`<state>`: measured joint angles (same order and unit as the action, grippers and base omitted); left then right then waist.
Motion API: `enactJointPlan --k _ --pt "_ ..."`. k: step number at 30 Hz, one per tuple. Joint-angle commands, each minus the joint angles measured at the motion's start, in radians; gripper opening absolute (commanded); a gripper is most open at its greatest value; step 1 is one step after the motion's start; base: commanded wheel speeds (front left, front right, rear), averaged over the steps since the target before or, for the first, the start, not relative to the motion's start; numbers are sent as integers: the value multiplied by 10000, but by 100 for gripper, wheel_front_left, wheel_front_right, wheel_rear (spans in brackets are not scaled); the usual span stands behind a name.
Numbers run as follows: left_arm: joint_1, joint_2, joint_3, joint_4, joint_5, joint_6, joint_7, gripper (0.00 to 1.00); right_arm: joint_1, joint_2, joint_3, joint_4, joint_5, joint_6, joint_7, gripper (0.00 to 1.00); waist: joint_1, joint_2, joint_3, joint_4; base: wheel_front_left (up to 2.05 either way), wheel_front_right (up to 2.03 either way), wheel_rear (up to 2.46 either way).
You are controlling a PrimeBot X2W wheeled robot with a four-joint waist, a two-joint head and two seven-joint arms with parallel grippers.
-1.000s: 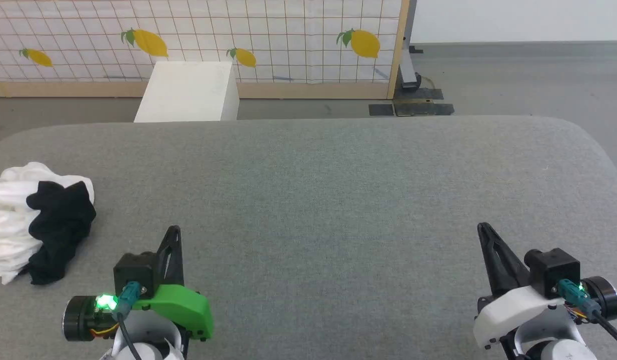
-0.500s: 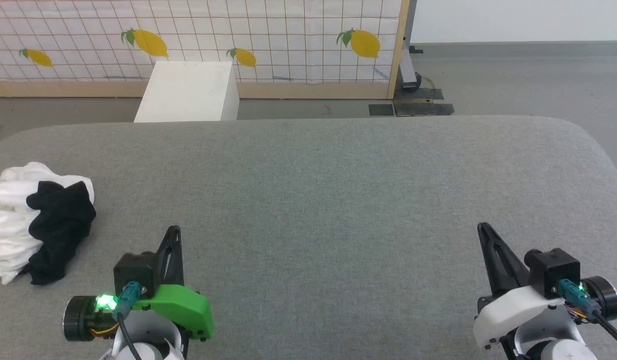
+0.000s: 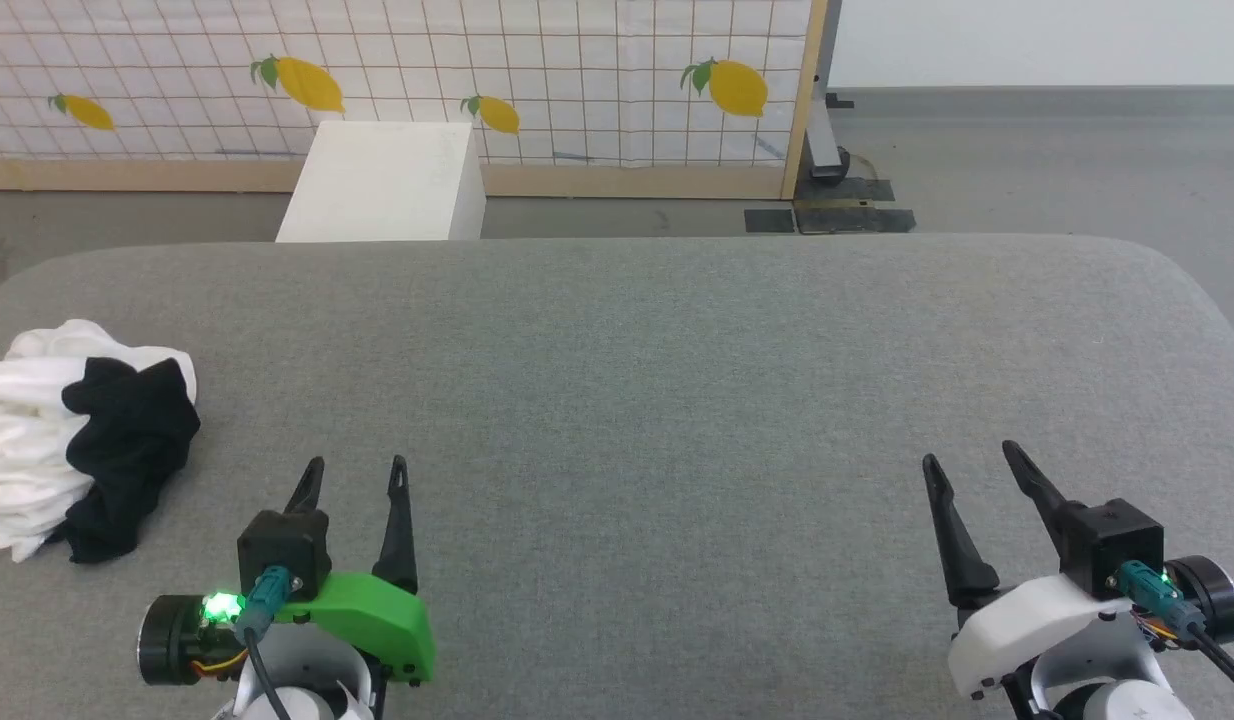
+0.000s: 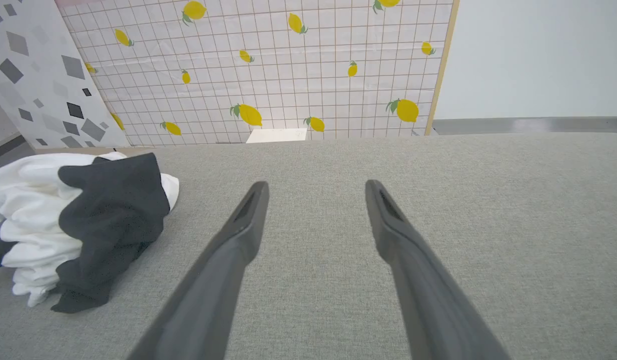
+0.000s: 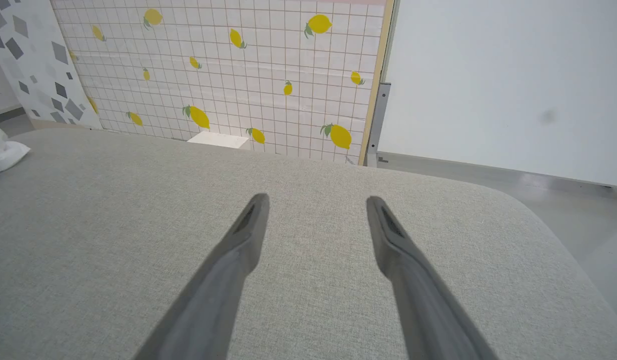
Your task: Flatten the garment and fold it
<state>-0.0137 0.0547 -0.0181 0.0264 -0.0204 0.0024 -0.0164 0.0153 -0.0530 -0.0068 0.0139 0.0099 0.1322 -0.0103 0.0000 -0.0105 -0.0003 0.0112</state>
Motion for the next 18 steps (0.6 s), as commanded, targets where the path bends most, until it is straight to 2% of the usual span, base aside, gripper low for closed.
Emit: enactJointPlan --k 1,18 --pt "-139 3 -42 81 -58 91 -103 100 -61 5 -17 48 88 -2 -96 100 0 11 -3 59 0 0 0" --pt "-238 103 -144 429 -321 431 -485 100 -160 8 39 236 246 -4 -391 100 0 26 -32 1111 0 0 0"
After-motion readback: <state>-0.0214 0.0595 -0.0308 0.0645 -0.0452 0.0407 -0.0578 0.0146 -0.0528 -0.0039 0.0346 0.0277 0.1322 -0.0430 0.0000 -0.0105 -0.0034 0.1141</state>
